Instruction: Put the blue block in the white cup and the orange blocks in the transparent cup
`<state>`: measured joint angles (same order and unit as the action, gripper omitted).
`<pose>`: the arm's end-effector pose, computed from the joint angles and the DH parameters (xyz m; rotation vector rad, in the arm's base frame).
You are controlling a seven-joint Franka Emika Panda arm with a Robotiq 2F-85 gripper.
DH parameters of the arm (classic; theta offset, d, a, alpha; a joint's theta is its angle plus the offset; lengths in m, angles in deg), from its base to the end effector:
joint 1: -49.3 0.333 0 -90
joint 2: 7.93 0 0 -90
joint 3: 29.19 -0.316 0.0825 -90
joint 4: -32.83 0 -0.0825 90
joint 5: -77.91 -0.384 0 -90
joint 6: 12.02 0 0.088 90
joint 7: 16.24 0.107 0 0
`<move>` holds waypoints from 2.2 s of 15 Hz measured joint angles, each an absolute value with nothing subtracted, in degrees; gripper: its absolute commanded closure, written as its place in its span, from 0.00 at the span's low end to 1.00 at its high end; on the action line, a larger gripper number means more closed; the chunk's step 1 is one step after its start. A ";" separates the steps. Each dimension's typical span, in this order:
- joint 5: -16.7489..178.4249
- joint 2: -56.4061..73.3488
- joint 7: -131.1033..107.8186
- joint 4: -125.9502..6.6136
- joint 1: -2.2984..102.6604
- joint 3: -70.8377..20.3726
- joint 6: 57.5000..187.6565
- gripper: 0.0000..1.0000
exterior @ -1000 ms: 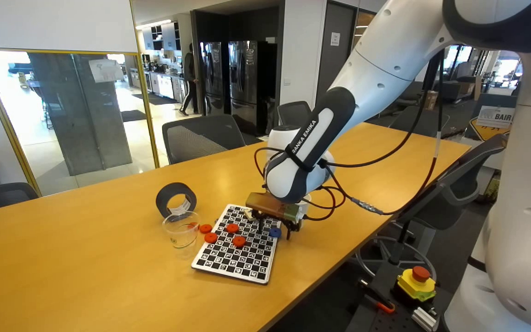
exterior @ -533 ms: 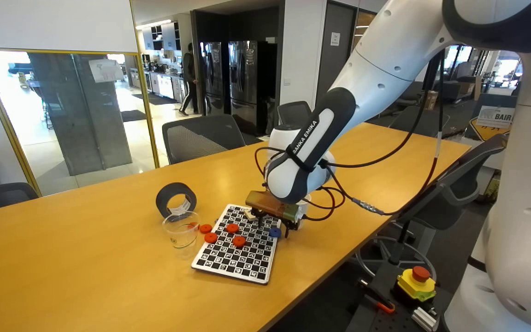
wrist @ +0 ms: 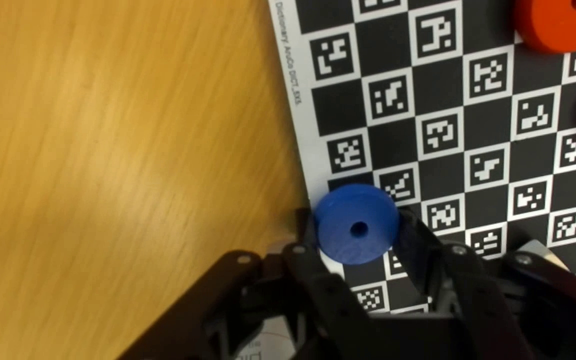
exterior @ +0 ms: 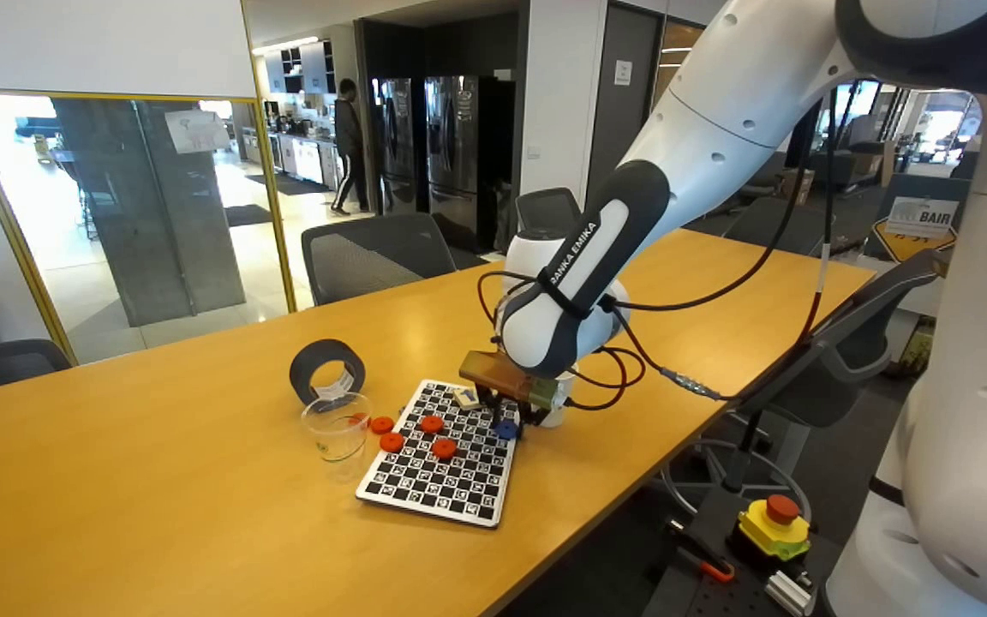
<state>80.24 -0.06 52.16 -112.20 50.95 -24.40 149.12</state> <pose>0.4752 -0.0248 0.2374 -2.5336 1.7510 -0.2098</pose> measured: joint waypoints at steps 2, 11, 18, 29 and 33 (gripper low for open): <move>80.24 -0.18 52.15 -112.34 50.95 -24.38 149.15 0.82; 82.38 -4.49 50.03 -112.37 50.97 -24.85 142.95 0.82; 85.09 -11.02 45.78 -112.29 50.51 -26.70 137.54 0.82; 89.11 -17.83 45.72 -111.66 46.19 -28.47 129.52 0.82; 93.74 -17.96 49.45 -111.15 43.96 -29.22 126.93 0.82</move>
<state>93.74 -17.96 49.45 -111.15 43.96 -29.22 126.93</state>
